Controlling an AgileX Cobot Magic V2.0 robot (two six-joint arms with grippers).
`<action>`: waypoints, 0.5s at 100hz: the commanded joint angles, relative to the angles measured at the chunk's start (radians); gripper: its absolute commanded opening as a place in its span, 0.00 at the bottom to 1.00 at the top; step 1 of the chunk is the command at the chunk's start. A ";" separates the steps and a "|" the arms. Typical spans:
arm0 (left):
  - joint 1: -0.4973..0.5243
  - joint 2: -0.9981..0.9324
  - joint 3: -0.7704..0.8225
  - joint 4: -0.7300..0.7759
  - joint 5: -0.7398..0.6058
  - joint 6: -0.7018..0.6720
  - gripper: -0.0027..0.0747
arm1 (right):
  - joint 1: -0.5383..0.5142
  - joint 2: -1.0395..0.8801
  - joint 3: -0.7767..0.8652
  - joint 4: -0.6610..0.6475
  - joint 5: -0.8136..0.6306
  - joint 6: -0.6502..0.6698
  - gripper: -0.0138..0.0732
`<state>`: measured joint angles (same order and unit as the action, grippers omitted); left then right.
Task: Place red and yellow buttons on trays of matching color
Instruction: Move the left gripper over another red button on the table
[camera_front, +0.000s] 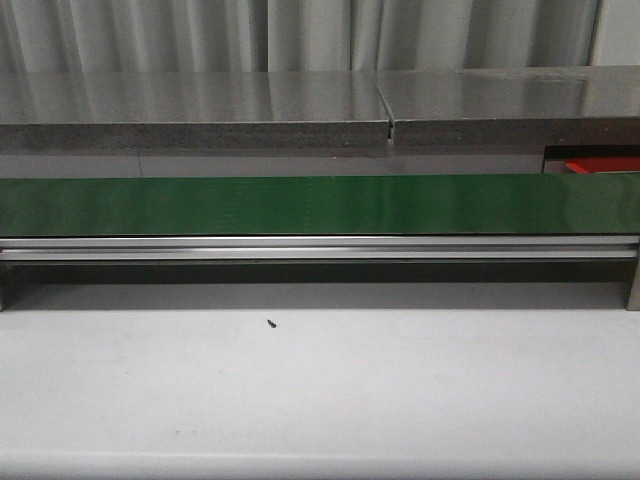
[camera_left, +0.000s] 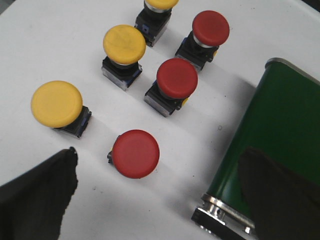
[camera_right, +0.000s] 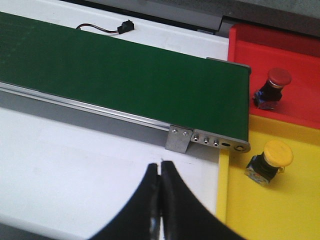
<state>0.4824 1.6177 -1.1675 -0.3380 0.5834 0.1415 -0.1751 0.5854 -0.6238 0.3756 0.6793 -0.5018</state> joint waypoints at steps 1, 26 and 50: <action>0.001 0.000 -0.056 -0.023 -0.037 -0.012 0.85 | 0.003 -0.002 -0.024 0.018 -0.055 -0.006 0.08; 0.001 0.095 -0.119 -0.018 -0.032 -0.012 0.85 | 0.003 -0.002 -0.024 0.018 -0.055 -0.006 0.08; 0.001 0.176 -0.163 -0.008 0.004 -0.012 0.85 | 0.003 -0.002 -0.024 0.018 -0.055 -0.006 0.08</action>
<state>0.4824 1.8153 -1.2890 -0.3349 0.6050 0.1415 -0.1751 0.5854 -0.6238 0.3756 0.6793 -0.5018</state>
